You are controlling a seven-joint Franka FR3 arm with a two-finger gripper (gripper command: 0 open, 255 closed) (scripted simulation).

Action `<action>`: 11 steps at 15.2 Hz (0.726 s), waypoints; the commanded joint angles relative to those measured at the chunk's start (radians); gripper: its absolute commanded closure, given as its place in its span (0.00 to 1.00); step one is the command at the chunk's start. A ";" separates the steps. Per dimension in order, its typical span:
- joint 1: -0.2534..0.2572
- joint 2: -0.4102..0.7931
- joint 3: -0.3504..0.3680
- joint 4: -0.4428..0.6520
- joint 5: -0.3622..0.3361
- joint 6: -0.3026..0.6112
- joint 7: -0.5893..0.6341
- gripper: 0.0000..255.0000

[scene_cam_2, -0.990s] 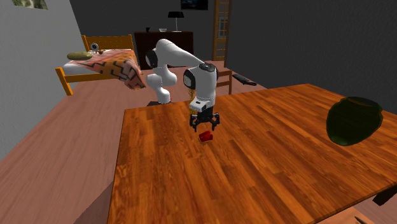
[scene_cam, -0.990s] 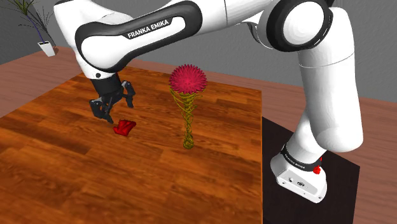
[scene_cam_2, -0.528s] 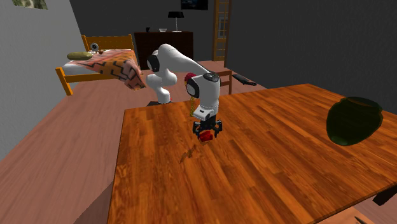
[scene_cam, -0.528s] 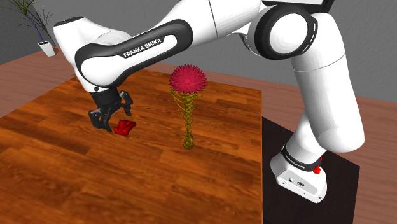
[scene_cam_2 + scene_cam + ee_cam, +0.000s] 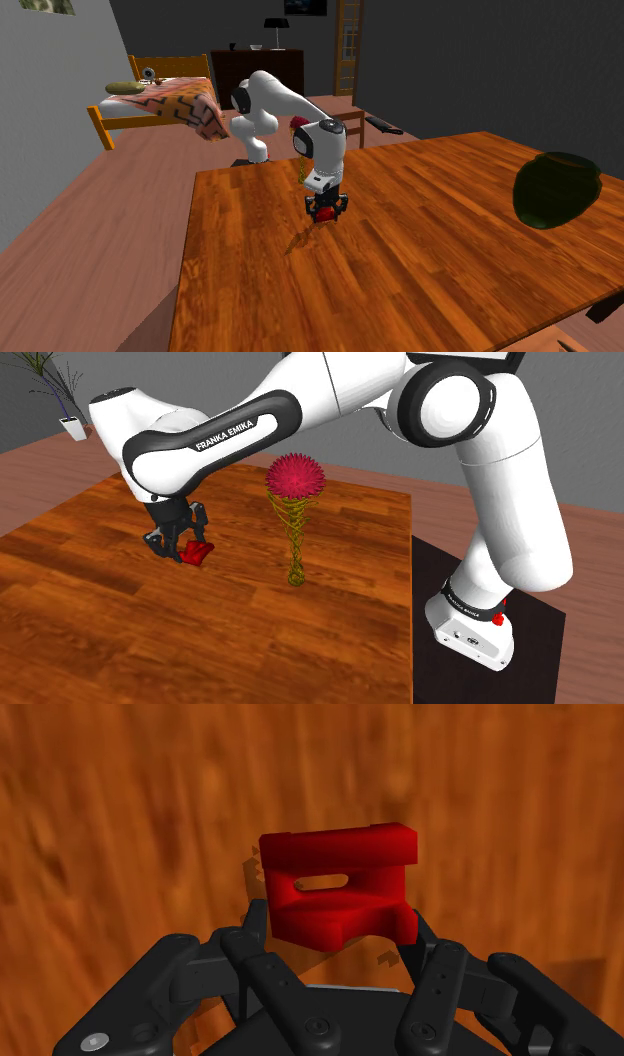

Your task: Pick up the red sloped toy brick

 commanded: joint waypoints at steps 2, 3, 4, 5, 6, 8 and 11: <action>0.000 0.000 0.000 0.000 0.000 0.000 0.000 1.00; 0.000 0.000 0.000 0.000 0.000 0.000 0.000 1.00; 0.000 0.000 0.000 0.000 0.000 0.000 0.000 1.00; -0.001 -0.002 0.000 -0.003 0.000 0.001 0.000 1.00; -0.001 -0.006 0.001 0.004 0.002 -0.010 -0.001 1.00; 0.000 -0.013 0.003 0.020 0.005 -0.032 -0.003 1.00; 0.002 -0.023 0.006 0.046 0.010 -0.067 -0.006 1.00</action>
